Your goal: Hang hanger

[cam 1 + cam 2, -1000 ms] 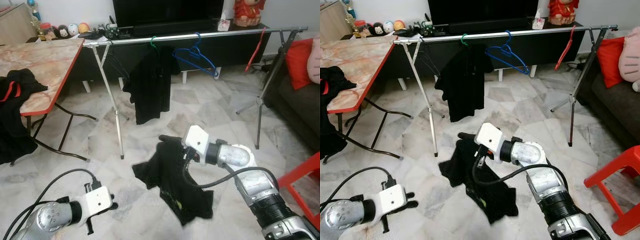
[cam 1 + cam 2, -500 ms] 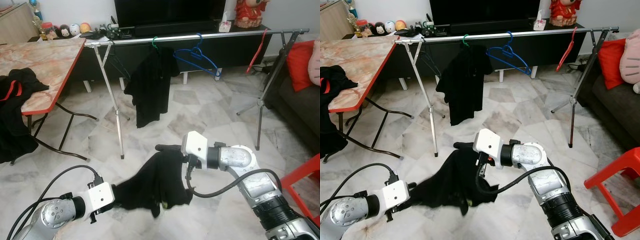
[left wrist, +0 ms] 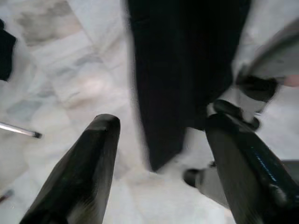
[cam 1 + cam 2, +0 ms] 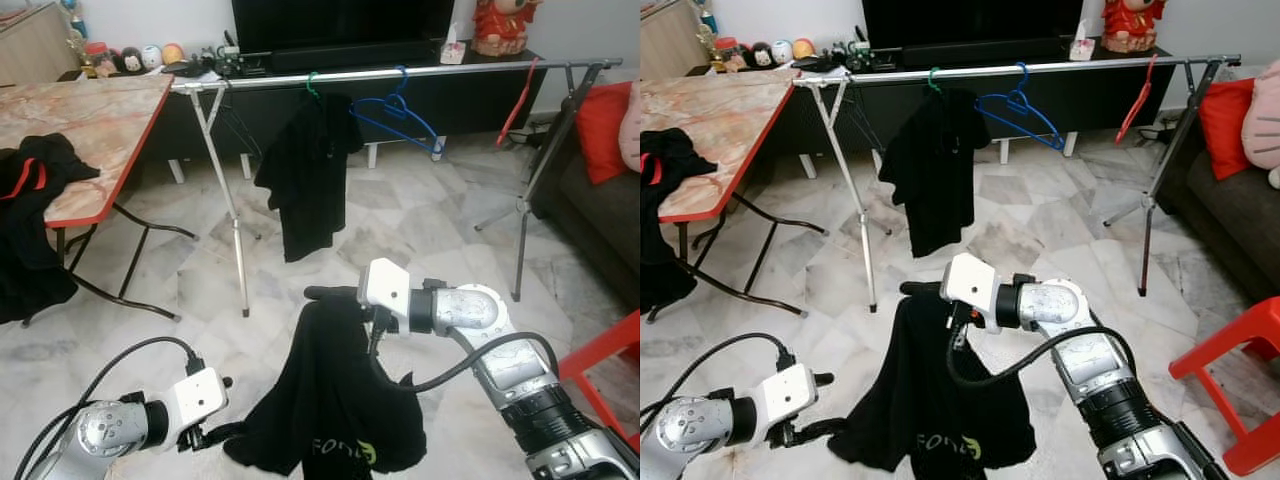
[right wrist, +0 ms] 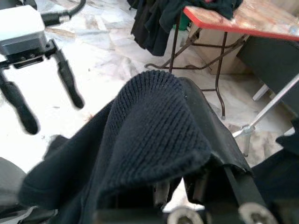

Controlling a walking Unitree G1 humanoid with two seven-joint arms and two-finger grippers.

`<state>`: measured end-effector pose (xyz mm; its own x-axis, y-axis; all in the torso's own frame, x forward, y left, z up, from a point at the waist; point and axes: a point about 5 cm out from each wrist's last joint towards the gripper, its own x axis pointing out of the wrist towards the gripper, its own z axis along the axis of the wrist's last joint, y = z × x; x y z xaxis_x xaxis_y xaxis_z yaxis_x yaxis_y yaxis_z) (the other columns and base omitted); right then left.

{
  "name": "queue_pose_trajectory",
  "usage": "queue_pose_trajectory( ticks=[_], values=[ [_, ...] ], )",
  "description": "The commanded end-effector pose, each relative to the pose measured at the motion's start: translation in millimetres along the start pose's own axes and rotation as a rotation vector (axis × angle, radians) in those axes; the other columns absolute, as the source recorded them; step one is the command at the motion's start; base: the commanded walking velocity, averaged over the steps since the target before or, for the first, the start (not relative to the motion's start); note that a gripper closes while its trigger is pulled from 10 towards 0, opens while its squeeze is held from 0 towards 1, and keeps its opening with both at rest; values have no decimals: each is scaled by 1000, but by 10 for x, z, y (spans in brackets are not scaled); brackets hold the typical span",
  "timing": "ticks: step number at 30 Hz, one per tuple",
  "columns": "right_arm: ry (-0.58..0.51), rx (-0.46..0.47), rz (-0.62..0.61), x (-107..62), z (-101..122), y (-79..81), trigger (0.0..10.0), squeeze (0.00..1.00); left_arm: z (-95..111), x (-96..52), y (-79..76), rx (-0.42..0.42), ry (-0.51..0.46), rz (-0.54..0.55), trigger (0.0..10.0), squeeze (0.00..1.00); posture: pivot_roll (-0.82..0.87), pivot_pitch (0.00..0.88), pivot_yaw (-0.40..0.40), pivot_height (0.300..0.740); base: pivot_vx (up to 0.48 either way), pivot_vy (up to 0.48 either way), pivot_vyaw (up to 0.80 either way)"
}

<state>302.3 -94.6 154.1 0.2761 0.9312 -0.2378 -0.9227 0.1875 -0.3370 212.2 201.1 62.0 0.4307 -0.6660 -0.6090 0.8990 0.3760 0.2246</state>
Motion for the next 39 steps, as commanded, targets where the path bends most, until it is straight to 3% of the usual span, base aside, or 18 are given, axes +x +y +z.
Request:
queue_pose_trajectory(
  ticks=[1, 6, 14, 15, 16, 22, 28, 33, 39],
  values=[
    [-76, -60, 16, 53, 219, -7, 0, 0, 9, -41, 19, -17, 3, -10, 10000, 1000, -30, 15, 35, 740, 0, 0, 0],
    [-85, -67, 24, 59, 249, -9, 0, 0, -17, -32, 52, -14, 20, 2, 10000, 1000, -33, 13, 35, 740, 0, 0, 0],
    [-89, -74, 42, 48, 286, 14, 0, 0, -28, 35, 228, -16, -4, 179, 10000, 1000, -37, 13, 34, 740, 0, 0, 0],
    [-89, -75, 42, 48, 289, 13, 0, 0, -40, 37, 255, -1, 3, 206, 10000, 788, -37, 13, 34, 740, 0, 0, 0],
    [-90, -76, 43, 49, 294, 13, 0, 0, -60, 41, 266, -5, 8, 216, 10000, 0, -36, 14, 34, 740, 0, 0, 0],
    [-99, -84, 49, 63, 335, 12, 0, 0, -143, 87, 249, -22, 41, 206, 10000, 0, -37, 18, 33, 740, 0, 0, 0],
    [-117, -91, 46, 93, 386, 17, 0, 0, -364, 165, -38, -151, 115, -10, 10000, 0, -43, 22, 39, 740, 0, 0, 0],
    [-125, -93, 40, 110, 411, 12, 0, 0, -437, 196, -87, -198, 128, -36, 10000, 0, -42, 23, 39, 740, 0, 0, 0],
    [-138, -98, 45, 135, 449, 22, 0, 0, -458, 227, -50, -163, 137, 0, 10000, 0, -42, 23, 40, 740, 0, 0, 0]
  ],
)
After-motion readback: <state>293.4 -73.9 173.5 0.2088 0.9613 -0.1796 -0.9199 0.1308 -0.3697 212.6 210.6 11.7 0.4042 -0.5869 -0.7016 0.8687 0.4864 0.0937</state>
